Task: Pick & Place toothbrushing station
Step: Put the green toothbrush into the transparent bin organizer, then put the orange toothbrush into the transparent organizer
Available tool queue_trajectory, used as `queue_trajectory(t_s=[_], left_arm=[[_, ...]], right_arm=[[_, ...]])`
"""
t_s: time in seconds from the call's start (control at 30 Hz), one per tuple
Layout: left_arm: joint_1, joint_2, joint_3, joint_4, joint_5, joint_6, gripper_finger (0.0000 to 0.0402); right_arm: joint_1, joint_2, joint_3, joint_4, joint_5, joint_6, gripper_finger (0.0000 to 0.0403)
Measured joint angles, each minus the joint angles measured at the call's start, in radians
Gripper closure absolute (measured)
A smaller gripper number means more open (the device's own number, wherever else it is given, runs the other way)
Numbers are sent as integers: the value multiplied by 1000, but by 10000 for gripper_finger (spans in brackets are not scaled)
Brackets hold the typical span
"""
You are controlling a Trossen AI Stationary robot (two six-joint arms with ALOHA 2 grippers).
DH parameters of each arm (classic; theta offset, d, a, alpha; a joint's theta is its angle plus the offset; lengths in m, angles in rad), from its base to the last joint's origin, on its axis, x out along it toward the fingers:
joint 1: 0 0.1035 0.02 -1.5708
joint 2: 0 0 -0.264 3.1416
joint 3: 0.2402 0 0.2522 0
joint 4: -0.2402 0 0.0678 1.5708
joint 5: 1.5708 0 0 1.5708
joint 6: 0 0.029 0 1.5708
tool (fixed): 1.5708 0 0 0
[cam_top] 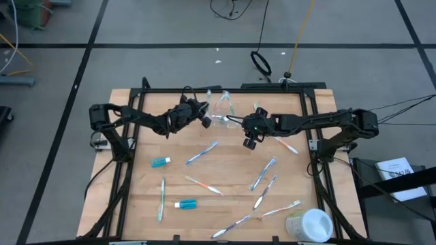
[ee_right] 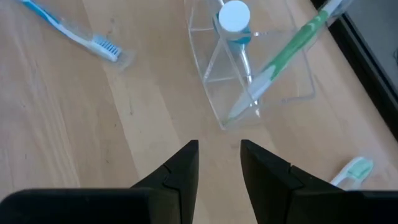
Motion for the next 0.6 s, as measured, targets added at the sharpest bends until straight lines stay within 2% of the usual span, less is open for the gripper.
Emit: queue_trajectory(t_s=[0.07,0.23,0.4,0.6], left_arm=[[-1,-10,0,-8,29,0,314],[2,-51,0,-48,16,1,267],[-2,-146,0,-191,7,5,241],[-3,-261,0,-402,-3,6,239]], right_arm=[[0,0,0,1,0,35,293],[4,0,0,-45,-3,106,293],[8,-7,0,-226,-3,196,293],[12,-24,-1,-500,-3,414,293]])
